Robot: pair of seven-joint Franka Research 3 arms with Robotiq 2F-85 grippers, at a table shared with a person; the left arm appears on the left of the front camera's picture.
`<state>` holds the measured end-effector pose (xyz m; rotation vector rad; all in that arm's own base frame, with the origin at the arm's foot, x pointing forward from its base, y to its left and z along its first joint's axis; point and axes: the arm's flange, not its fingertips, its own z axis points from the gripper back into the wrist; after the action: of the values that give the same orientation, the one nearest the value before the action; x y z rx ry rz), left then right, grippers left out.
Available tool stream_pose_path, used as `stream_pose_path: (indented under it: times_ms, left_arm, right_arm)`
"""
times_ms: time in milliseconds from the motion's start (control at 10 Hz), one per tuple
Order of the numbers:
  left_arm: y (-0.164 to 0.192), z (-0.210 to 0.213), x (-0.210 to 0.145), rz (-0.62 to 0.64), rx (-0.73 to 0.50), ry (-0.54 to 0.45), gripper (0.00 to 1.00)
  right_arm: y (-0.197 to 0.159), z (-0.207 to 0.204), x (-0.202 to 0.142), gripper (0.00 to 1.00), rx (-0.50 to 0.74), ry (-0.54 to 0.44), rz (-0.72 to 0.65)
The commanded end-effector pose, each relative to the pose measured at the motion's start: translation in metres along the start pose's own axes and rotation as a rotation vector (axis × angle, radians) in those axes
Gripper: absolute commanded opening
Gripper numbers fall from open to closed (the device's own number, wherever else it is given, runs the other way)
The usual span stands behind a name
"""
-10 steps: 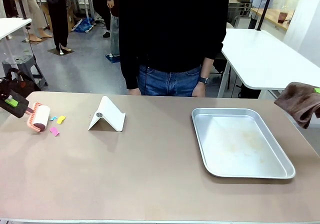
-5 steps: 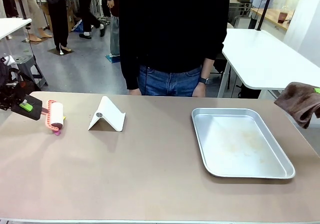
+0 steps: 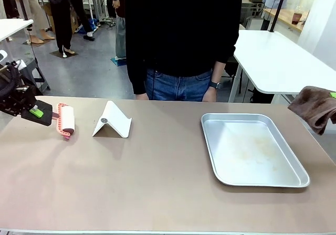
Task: Clean the surface of the table.
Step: Clean the area not pointed to by the person.
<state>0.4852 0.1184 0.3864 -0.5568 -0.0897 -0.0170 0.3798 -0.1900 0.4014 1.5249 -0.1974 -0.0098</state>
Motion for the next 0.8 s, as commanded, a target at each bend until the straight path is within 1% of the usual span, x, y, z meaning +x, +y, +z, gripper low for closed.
stream_pose_path:
  times_ms: [0, 100, 300, 400, 700]
  left_arm:
    - [0.009, 0.011, 0.008, 0.06, -0.08, 0.011, 0.22]
    - [0.013, 0.031, 0.011, 0.067, -0.135, -0.003, 0.22]
    - [0.027, 0.061, 0.01, 0.054, -0.171, -0.014, 0.22]
    - [0.038, 0.069, 0.01, 0.058, -0.164, -0.008, 0.22]
    - [0.086, 0.079, 0.004, 0.074, -0.123, 0.057, 0.22]
  right_arm:
    - [0.003, -0.001, -0.001, 0.11, 0.003, 0.004, 0.006]
    - [0.003, -0.001, -0.001, 0.11, 0.003, 0.004, 0.006]
    - [0.003, -0.001, -0.001, 0.11, 0.003, 0.004, 0.006]
    - [0.003, -0.001, -0.001, 0.11, 0.003, 0.004, 0.006]
    - [0.003, -0.001, -0.001, 0.11, 0.003, 0.004, 0.006]
